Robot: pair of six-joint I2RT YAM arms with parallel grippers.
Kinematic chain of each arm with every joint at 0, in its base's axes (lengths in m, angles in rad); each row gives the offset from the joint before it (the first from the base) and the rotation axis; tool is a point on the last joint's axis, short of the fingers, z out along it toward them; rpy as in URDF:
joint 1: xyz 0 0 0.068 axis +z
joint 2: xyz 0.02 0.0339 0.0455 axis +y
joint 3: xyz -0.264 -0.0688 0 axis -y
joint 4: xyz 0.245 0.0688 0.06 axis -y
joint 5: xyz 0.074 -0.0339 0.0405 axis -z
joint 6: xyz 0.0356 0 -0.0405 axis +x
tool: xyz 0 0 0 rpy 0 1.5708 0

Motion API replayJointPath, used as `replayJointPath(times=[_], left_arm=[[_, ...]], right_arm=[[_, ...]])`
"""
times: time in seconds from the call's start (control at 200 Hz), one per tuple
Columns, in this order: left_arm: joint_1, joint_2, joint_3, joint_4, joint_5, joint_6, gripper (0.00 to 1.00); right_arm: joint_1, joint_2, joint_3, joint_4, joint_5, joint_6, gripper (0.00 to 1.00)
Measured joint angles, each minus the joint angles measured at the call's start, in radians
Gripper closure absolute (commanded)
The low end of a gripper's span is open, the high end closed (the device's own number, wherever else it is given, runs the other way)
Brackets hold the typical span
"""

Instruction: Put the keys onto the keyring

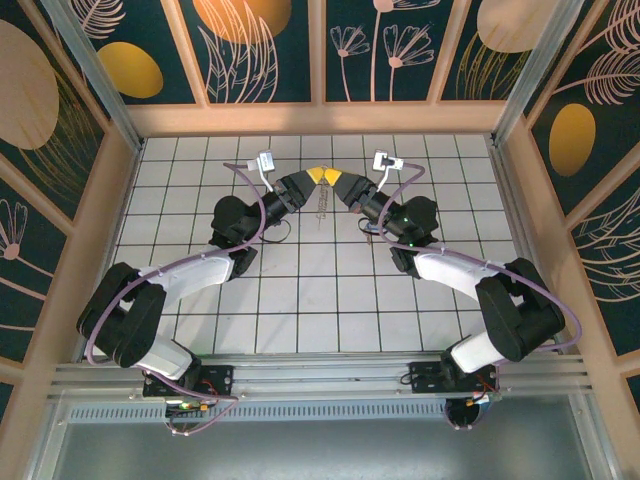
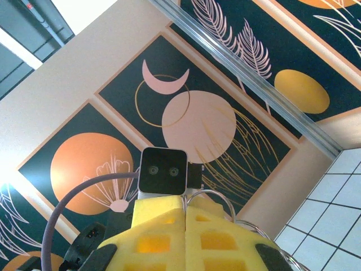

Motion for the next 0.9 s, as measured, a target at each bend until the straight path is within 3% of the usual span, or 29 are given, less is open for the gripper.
replayJointPath(times=[0.115, 0.305, 0.4, 0.48, 0.616, 0.901], left_arm=[[0.000, 0.003, 0.000, 0.008, 0.000, 0.000, 1.00], [0.000, 0.006, 0.000, 0.014, 0.000, 0.000, 1.00], [0.000, 0.006, 0.000, 0.014, 0.002, 0.000, 1.00], [0.000, 0.007, 0.000, 0.011, 0.006, 0.005, 1.00], [-0.006, 0.007, -0.002, 0.002, 0.012, 0.038, 1.00], [-0.006, -0.006, -0.029, -0.061, 0.018, 0.142, 1.00]], right_arm=[[-0.001, 0.000, 0.000, 0.000, 0.000, 0.000, 1.00], [-0.001, 0.000, 0.000, 0.000, 0.001, 0.000, 1.00], [-0.002, 0.000, 0.000, -0.003, 0.000, 0.000, 0.69], [-0.005, -0.007, 0.000, -0.019, 0.000, -0.010, 0.56], [-0.037, -0.079, -0.016, -0.093, 0.000, -0.032, 0.50], [-0.147, -0.349, -0.129, -0.310, 0.058, -0.126, 0.48]])
